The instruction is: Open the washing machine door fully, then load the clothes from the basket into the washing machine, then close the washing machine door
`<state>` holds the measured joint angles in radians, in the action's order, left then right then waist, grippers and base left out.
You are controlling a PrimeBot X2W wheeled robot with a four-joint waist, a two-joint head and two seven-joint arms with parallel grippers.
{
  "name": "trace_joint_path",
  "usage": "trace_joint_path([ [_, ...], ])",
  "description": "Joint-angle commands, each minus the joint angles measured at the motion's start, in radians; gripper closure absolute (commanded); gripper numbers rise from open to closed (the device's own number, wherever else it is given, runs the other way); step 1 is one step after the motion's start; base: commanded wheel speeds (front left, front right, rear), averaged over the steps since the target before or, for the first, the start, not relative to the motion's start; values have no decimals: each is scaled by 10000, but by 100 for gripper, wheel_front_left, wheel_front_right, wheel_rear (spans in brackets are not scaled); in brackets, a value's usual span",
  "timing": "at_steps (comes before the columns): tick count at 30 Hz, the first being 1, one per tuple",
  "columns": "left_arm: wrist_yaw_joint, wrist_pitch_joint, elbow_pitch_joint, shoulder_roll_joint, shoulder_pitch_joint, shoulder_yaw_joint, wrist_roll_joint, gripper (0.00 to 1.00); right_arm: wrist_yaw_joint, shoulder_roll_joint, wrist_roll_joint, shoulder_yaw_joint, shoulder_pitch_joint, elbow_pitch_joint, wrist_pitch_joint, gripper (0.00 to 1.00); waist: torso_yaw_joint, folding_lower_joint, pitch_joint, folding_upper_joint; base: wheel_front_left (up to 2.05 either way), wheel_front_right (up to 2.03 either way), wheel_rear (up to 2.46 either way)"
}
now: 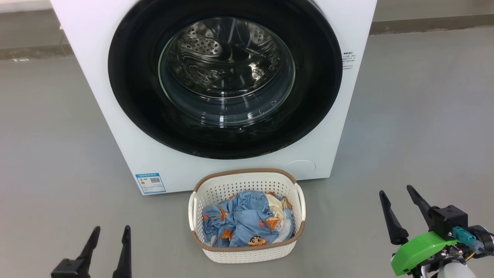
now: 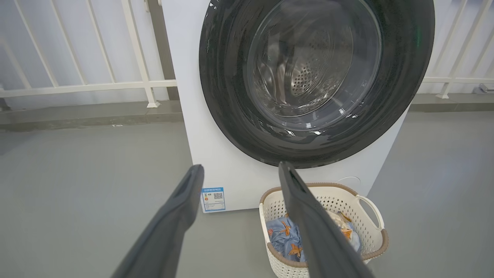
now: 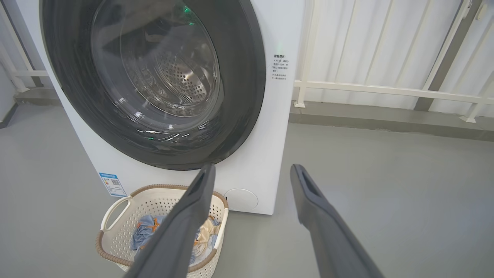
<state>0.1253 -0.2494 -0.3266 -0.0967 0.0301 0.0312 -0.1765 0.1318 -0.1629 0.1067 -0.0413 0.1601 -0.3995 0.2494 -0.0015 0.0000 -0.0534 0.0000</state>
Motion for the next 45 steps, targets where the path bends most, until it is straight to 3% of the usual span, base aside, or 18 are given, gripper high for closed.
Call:
trace_joint_path([
  [1, -111, -124, 124, -125, 368, -418, 98, 0, -11, -24, -126, 114, 367, 179, 124, 0, 8, 0, -3, 0, 0, 0, 0],
  [14, -200, -124, -23, 44, 425, -796, 129, 0, -11, 365, -81, -406, 310, 28, 124, 0, 42, 0, -9, 0, 0, 0, 0],
  [45, -25, -124, 21, 189, 469, -1104, 187, 0, -11, 390, 22, -512, 252, 162, 124, 0, 99, 0, 15, 0, 0, 0, 0],
])
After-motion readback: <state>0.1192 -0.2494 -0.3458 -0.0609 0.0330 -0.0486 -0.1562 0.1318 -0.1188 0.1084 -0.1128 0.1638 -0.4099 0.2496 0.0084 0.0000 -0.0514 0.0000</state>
